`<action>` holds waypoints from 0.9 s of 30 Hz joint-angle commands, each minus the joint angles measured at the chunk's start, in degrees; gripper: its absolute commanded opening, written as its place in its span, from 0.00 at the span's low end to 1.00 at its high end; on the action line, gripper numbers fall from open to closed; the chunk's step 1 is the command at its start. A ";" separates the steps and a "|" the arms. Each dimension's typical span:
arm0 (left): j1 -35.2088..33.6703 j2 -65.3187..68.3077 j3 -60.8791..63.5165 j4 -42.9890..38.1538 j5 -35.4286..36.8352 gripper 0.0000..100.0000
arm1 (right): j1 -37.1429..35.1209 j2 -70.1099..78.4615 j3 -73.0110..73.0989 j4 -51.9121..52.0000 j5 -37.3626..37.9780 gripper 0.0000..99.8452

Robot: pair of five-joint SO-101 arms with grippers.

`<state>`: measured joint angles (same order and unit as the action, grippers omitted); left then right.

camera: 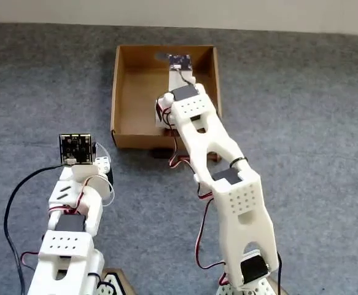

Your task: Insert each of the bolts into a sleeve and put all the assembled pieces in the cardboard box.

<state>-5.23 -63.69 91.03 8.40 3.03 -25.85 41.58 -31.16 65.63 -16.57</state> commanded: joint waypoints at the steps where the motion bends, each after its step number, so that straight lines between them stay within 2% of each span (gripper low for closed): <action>1: -0.31 -0.92 -0.31 -1.32 0.35 0.01 | 0.13 -1.01 -2.95 0.57 -0.70 0.01; 8: -0.31 -0.92 -0.31 -1.32 0.35 0.01 | 1.80 -1.10 -3.03 0.66 -0.70 0.01; 19: -0.31 -0.92 -0.31 -1.32 0.35 0.01 | -1.98 -1.10 -3.65 0.22 -0.70 0.01; 27: -0.31 -0.92 -0.31 -1.32 0.35 0.01 | -0.22 2.15 -0.84 -5.14 -0.70 0.01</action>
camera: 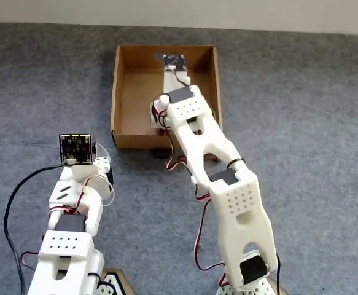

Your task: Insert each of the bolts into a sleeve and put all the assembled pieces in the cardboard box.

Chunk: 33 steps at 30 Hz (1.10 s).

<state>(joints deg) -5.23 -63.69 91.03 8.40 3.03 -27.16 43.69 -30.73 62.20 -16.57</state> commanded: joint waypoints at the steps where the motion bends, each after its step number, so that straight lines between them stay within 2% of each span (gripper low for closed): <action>1: -0.31 -0.92 -0.31 -1.32 0.35 0.01 | 1.63 0.66 -1.54 -1.71 -0.70 0.01; 10: -0.31 -0.92 -0.31 -1.32 0.35 0.01 | 5.67 1.89 -2.51 -1.54 -0.79 0.01; 21: -0.31 -0.92 -0.31 -1.32 0.35 0.01 | 5.67 1.80 -3.38 -1.45 -0.79 0.01; 24: -0.31 -0.92 -0.31 -1.32 0.35 0.01 | 5.93 1.80 -6.73 2.59 -0.79 0.01; 30: -0.31 -0.92 -0.31 -1.32 0.35 0.01 | 5.93 2.33 -13.93 9.45 -0.79 0.15; 33: -0.31 -0.92 -0.31 -1.32 0.35 0.01 | 5.85 2.33 -13.93 9.89 -0.79 0.17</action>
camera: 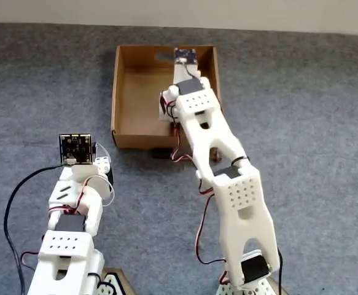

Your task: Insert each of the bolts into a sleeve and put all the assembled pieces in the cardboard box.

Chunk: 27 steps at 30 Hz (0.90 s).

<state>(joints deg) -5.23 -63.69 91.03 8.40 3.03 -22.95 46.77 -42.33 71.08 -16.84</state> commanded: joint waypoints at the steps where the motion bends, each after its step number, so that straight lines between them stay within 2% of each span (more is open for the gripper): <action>1: -0.31 -0.92 -0.31 -1.32 0.35 0.01 | 1.63 -0.75 -2.33 1.01 -0.53 0.17; 7: -0.31 -0.92 -0.31 -1.32 0.35 0.01 | 1.71 -1.36 -3.56 1.89 -0.53 0.17; 12: -0.31 -0.92 -0.31 -1.32 0.35 0.01 | 1.80 -1.19 -12.79 10.51 -0.79 0.16; 16: -0.31 -0.92 -0.40 -1.32 0.35 0.01 | 1.80 -1.19 -23.52 17.54 -0.53 0.06; 22: -0.31 -0.92 -0.40 -1.32 0.35 0.01 | 1.54 -0.75 -39.87 27.03 -0.53 0.08; 27: -0.31 -0.92 -0.40 -1.32 0.35 0.01 | 2.59 -1.10 -44.70 29.93 -0.53 0.08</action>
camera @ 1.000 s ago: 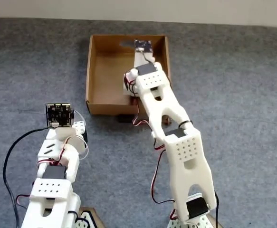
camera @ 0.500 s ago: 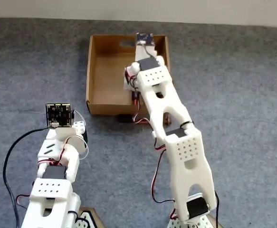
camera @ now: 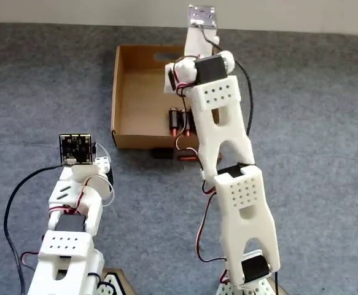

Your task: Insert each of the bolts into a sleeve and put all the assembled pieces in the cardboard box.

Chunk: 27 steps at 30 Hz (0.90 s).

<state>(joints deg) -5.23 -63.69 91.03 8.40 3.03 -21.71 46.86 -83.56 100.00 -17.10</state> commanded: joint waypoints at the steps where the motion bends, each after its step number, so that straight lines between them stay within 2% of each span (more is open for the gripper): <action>1: -0.31 -0.92 -0.40 -1.32 0.35 0.01 | 1.89 -1.19 -3.47 1.01 -0.26 0.08; 3: -0.31 -0.92 -0.40 -1.32 0.35 0.01 | 2.15 -1.19 -3.38 1.19 -0.09 0.08; 6: -0.31 -0.92 -0.40 -1.32 0.35 0.01 | 1.71 -1.80 -2.24 1.27 5.54 0.08; 9: -0.31 -0.92 -0.31 -1.32 0.35 0.01 | -0.13 -6.99 5.14 1.36 7.65 0.08; 15: -0.31 -0.92 -0.31 -1.32 0.35 0.01 | -4.62 -27.12 37.32 0.84 7.47 0.08; 18: -0.31 -0.92 -0.31 -1.32 0.35 0.01 | -7.08 -35.56 52.79 -2.59 7.47 0.08; 21: -0.31 -0.92 -0.31 -1.32 0.35 0.01 | -9.89 -45.32 68.00 -10.07 7.47 0.09; 27: -0.40 -0.92 -0.31 -1.32 0.35 0.01 | -16.66 -59.47 98.33 -28.00 7.47 0.19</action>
<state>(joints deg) -5.23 -63.69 91.03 8.40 3.03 -35.96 -6.42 1.19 80.13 -10.24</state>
